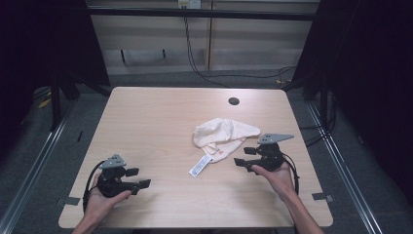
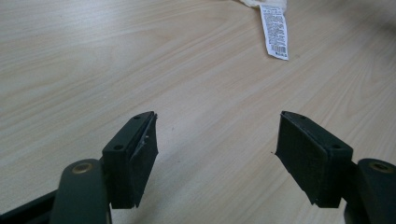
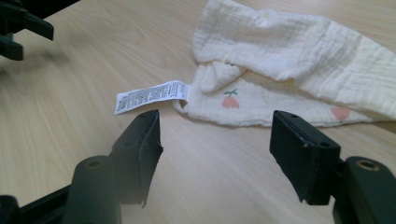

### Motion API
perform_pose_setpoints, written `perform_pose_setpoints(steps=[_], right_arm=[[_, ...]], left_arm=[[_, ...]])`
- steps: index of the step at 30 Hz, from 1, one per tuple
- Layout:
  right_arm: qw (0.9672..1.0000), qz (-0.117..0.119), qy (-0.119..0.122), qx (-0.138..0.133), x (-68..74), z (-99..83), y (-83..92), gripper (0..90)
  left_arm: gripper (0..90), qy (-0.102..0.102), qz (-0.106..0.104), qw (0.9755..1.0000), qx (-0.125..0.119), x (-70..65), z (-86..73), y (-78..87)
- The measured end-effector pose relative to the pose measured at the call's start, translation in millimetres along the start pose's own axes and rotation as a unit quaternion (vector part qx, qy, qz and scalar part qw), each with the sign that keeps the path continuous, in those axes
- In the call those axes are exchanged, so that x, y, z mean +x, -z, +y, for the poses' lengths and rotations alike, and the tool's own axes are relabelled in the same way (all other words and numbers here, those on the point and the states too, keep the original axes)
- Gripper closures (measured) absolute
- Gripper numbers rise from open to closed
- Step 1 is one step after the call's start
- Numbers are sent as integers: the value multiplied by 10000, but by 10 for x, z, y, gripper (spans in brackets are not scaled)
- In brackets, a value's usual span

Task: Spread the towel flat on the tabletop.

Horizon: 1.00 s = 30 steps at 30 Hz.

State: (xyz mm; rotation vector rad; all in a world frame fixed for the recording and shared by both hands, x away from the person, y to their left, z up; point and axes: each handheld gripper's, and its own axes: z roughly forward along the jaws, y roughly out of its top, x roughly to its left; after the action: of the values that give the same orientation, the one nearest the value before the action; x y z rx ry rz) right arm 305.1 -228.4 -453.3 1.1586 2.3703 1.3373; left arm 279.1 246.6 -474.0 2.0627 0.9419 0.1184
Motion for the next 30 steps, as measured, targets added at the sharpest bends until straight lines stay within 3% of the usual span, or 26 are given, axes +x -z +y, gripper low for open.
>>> perform_pose_setpoints(steps=[7, 11, 14, 16, 22, 28, 30], right_arm=[[9999, -12, -34, 141, -72, 160, -174, 351], [9999, 76, 22, 151, -155, 343, -235, 371], [9997, -98, 48, 200, -252, 315, -316, 407], [9993, -18, 13, 375, -320, 264, -413, 403], [9990, 83, 25, 434, -376, 350, -564, 425], [9975, -189, 197, 647, -502, 512, -665, 467], [9970, -183, 195, 721, -562, 549, -687, 457]], left_arm=[[293, 60, 10, 10000, 12, 16, 6, -6], [306, 29, 33, 10000, 15, 18, 23, -30], [315, -52, 16, 10000, -47, -12, 35, -36], [315, -81, 13, 10000, -22, -19, 33, -37], [318, -67, 26, 10000, -32, -10, 41, -51], [321, -77, 25, 9999, 64, -16, 30, -48], [327, -88, 111, 9999, -35, -16, 30, -33]])
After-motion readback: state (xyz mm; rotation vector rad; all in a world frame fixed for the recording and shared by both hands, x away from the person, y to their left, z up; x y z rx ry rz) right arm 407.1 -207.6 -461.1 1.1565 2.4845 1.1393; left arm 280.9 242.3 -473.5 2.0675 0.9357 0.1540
